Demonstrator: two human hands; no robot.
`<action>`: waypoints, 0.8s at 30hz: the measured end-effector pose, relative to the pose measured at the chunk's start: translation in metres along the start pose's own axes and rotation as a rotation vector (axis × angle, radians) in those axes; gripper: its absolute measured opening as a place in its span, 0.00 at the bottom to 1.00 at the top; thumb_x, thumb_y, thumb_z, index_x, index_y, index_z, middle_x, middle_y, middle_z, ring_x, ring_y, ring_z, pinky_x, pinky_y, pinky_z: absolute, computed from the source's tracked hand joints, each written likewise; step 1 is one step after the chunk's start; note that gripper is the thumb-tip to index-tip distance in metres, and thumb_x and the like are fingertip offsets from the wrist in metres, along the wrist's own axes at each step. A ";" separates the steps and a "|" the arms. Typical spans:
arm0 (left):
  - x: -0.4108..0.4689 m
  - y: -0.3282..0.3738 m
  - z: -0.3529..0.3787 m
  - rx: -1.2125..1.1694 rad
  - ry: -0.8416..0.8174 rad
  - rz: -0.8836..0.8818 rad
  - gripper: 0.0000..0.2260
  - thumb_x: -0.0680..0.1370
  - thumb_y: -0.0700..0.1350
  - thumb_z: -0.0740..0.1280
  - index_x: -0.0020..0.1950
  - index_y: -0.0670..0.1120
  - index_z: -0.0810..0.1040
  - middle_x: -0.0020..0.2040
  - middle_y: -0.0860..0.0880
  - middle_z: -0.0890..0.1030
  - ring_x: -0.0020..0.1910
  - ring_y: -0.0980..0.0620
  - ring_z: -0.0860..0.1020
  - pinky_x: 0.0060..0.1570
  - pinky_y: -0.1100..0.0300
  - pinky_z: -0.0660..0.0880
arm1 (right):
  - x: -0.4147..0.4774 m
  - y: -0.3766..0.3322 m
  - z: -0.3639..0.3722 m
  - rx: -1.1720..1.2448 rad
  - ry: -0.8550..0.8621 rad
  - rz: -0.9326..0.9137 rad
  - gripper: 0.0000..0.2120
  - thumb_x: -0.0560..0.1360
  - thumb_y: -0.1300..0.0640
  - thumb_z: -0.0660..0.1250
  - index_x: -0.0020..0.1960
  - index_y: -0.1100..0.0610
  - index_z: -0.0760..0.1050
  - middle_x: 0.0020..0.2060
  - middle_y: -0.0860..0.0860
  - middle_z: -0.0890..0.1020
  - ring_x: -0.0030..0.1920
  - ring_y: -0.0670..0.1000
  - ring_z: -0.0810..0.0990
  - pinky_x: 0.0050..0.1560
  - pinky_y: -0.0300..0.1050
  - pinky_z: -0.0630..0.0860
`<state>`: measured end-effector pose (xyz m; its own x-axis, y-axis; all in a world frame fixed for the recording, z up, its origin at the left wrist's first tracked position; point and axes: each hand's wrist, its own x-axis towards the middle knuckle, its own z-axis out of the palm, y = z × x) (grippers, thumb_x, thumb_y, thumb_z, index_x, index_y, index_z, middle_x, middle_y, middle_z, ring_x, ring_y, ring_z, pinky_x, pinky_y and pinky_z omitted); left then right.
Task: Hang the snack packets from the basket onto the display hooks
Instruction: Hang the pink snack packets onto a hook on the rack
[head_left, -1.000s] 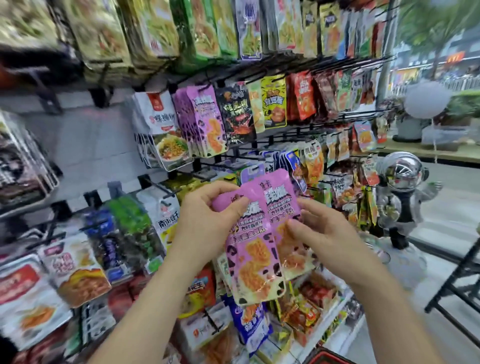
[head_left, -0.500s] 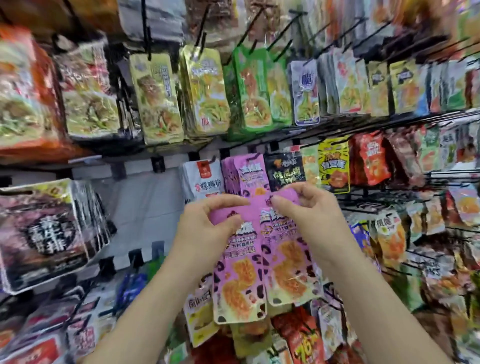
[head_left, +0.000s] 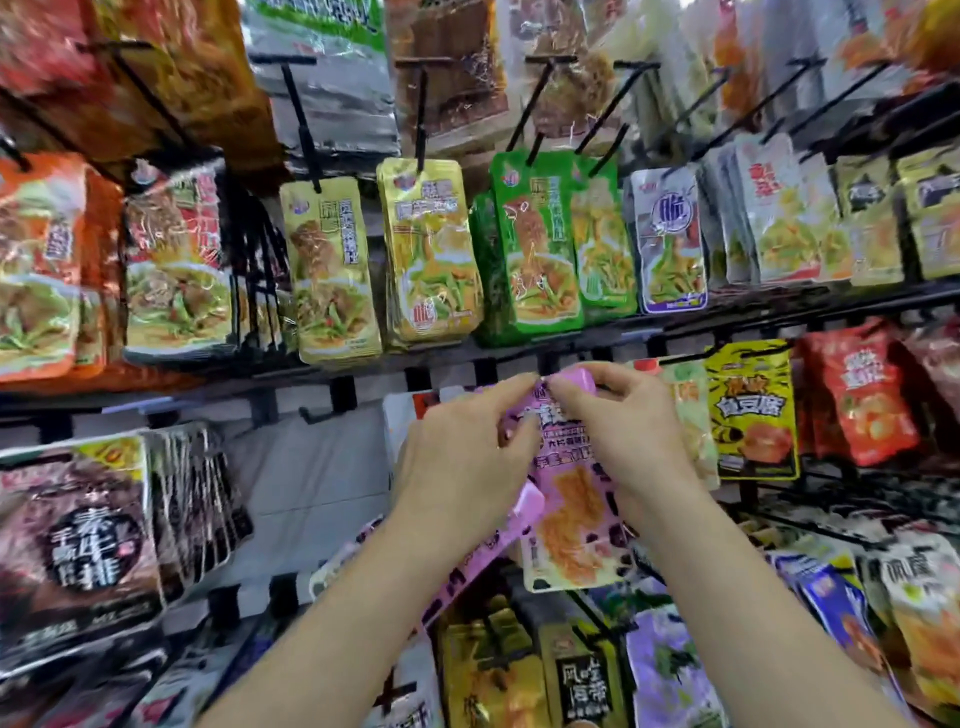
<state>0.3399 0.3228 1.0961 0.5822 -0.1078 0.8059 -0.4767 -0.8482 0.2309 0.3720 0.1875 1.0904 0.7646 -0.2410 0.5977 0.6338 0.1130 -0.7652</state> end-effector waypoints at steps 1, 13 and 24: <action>0.002 -0.001 0.002 -0.002 0.002 -0.007 0.17 0.79 0.56 0.61 0.68 0.66 0.70 0.45 0.57 0.83 0.38 0.58 0.77 0.40 0.59 0.72 | 0.003 0.002 0.000 0.001 -0.012 0.017 0.01 0.74 0.61 0.72 0.44 0.56 0.82 0.36 0.51 0.84 0.36 0.45 0.81 0.39 0.40 0.79; 0.005 -0.023 0.033 0.023 -0.049 -0.084 0.28 0.76 0.58 0.65 0.74 0.64 0.59 0.65 0.54 0.75 0.58 0.51 0.76 0.57 0.50 0.74 | 0.003 0.024 -0.006 -0.854 0.057 -0.432 0.12 0.77 0.46 0.66 0.54 0.53 0.77 0.42 0.49 0.82 0.45 0.53 0.80 0.43 0.49 0.76; -0.003 -0.032 0.054 0.226 -0.157 -0.203 0.42 0.70 0.67 0.64 0.76 0.56 0.46 0.46 0.50 0.81 0.42 0.44 0.80 0.42 0.48 0.79 | 0.002 0.029 -0.018 -1.131 -0.293 -0.234 0.12 0.79 0.46 0.59 0.56 0.54 0.69 0.47 0.53 0.81 0.48 0.60 0.79 0.45 0.52 0.76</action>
<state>0.3889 0.3226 1.0566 0.7528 0.0118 0.6582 -0.1929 -0.9520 0.2377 0.3894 0.1735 1.0652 0.7347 0.1035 0.6704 0.4112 -0.8540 -0.3187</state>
